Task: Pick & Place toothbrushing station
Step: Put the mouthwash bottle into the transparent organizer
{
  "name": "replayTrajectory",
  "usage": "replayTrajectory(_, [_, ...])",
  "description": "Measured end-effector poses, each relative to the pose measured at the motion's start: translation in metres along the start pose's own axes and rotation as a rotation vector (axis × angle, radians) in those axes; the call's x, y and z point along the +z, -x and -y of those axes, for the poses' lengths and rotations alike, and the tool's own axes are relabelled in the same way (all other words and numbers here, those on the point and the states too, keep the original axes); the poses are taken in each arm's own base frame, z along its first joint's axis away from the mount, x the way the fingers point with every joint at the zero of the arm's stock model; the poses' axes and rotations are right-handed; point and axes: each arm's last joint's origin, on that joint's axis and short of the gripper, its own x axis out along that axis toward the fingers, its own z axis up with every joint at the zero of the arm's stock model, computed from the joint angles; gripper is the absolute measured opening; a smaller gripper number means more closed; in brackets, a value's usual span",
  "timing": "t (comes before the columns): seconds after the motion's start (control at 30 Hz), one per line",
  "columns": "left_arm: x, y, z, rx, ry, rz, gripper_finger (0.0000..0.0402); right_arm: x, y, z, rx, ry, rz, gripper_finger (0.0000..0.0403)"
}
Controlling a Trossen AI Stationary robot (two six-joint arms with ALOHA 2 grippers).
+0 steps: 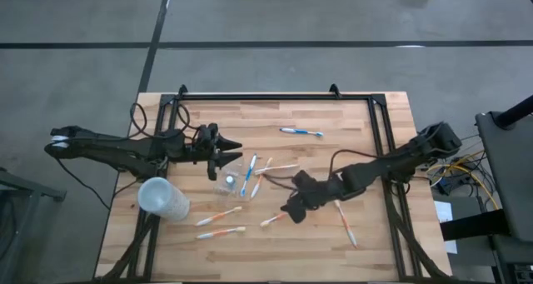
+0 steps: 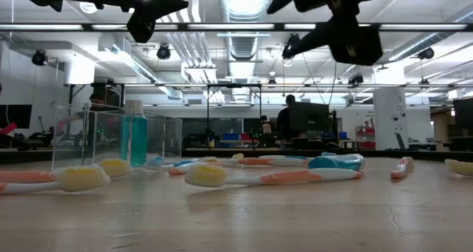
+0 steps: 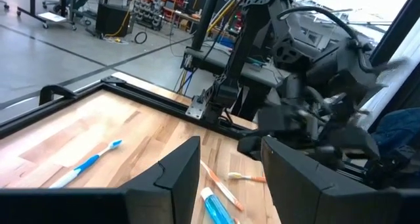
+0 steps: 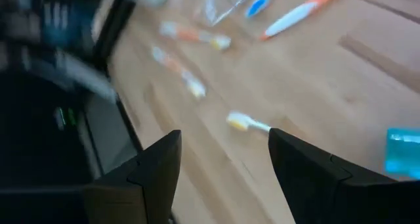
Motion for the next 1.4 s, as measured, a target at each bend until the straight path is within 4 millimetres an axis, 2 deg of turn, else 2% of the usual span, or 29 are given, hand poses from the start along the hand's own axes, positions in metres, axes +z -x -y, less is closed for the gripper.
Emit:
replayTrajectory(0.13, [0.0, 0.0, 0.0, 0.0, 0.0, -0.001, 0.0168, 0.001, 0.005, -0.002, -0.07, 0.108, -0.112, 0.0224])
replayTrajectory(0.37, [0.0, 0.0, 0.0, 0.0, 0.0, -0.002, 0.0168, -0.001, 0.024, 0.014, -0.382, 0.59, -0.325, 0.0224])
replayTrajectory(0.47, [0.0, 0.0, 0.0, 0.001, 0.0, -0.002, 0.0168, -0.002, 0.022, 0.021, -0.445, 0.72, -0.362, 0.0224])
replayTrajectory(0.57, [0.0, 0.0, 0.0, 0.001, 0.0, -0.002, 0.0168, 0.0, 0.014, 0.024, -0.436, 0.795, -0.343, 0.0224])
replayTrajectory(0.83, [-0.001, 0.0, -0.001, 0.003, 0.004, -0.008, 0.0168, -0.005, -0.01, 0.052, -0.525, 0.843, -0.424, 0.0224])
replayTrajectory(1.07, [-0.001, 0.0, -0.001, 0.007, -0.025, -0.01, 0.0168, -0.012, -0.018, 0.072, -0.537, 0.868, -0.449, 0.0224])
replayTrajectory(1.4, [-0.001, 0.0, -0.002, 0.04, -0.032, -0.003, 0.0168, -0.004, -0.023, 0.086, -0.542, 0.829, -0.419, 0.0224])
